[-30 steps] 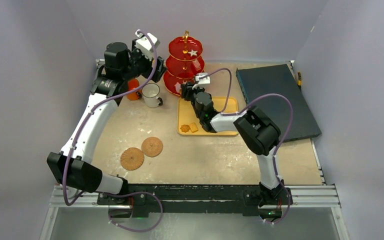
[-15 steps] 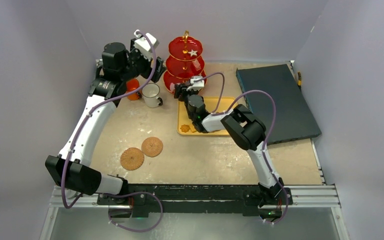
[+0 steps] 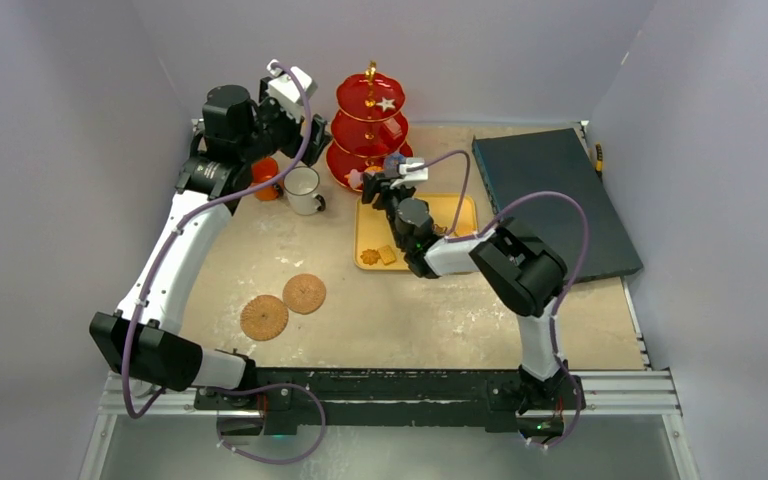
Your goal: Serve the afternoon tea
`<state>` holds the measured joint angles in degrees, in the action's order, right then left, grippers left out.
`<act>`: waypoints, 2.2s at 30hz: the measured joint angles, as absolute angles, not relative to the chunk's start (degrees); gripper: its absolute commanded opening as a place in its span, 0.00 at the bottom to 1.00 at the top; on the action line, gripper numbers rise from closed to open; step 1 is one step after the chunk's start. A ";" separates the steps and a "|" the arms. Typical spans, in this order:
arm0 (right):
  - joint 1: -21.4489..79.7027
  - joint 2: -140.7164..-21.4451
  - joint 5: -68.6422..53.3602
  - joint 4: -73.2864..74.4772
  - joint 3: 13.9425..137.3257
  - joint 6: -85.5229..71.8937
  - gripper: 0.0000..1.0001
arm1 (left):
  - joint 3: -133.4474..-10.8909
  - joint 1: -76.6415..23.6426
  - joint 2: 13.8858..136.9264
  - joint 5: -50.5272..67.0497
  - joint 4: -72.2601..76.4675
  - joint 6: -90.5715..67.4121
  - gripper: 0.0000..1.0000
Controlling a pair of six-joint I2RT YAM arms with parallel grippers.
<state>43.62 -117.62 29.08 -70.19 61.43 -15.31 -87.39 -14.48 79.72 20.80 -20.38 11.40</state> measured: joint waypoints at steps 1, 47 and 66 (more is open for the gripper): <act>43.62 -115.81 28.99 -70.39 59.99 -15.09 0.62 | -87.39 -14.48 79.68 20.80 -20.43 11.40 0.78; 43.31 -87.59 45.32 -44.12 33.58 -17.12 0.59 | -87.29 -14.31 78.96 22.94 -20.45 10.04 0.74; 43.07 -92.58 42.94 -47.48 36.86 -14.20 0.46 | -87.33 -14.31 78.96 22.98 -20.69 10.09 0.74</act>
